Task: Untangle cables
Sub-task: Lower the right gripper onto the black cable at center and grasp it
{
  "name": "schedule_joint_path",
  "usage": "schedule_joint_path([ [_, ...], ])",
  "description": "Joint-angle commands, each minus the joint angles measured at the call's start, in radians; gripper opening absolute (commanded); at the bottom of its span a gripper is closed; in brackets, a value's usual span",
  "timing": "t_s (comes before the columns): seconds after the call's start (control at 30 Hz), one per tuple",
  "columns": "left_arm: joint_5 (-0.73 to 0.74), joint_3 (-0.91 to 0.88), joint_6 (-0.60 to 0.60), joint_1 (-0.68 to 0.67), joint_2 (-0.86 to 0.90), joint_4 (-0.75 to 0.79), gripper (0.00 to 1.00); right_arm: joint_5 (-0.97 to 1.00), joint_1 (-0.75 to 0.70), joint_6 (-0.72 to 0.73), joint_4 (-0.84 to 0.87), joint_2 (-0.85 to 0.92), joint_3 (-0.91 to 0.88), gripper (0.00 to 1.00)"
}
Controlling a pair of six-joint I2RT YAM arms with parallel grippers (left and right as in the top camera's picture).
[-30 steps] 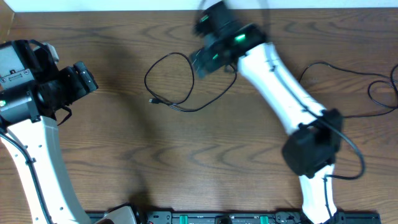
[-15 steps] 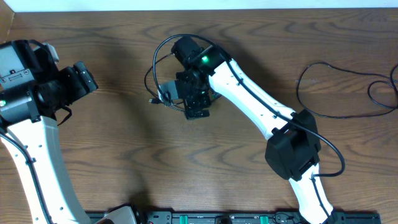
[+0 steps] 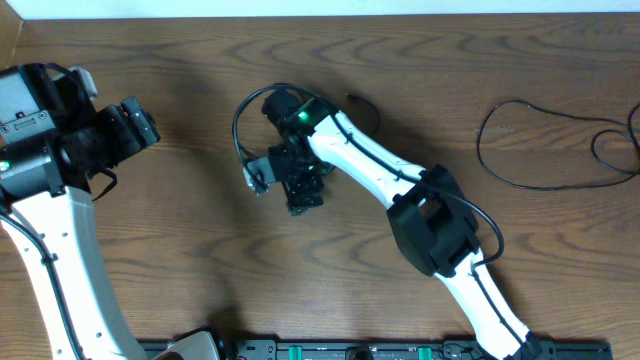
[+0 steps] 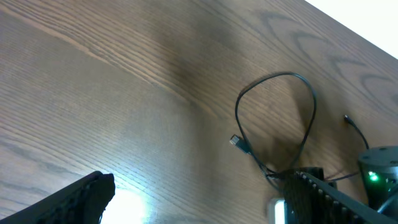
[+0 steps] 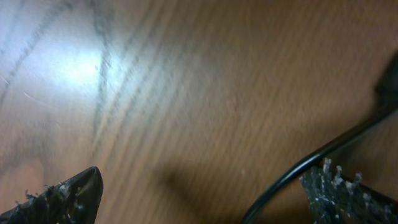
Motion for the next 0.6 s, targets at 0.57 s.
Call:
schedule_joint_path([
  [0.57, 0.012, 0.019, -0.005, 0.003, -0.006, 0.005, 0.93, 0.122, -0.026, 0.053, 0.043, -0.001, 0.109, 0.99],
])
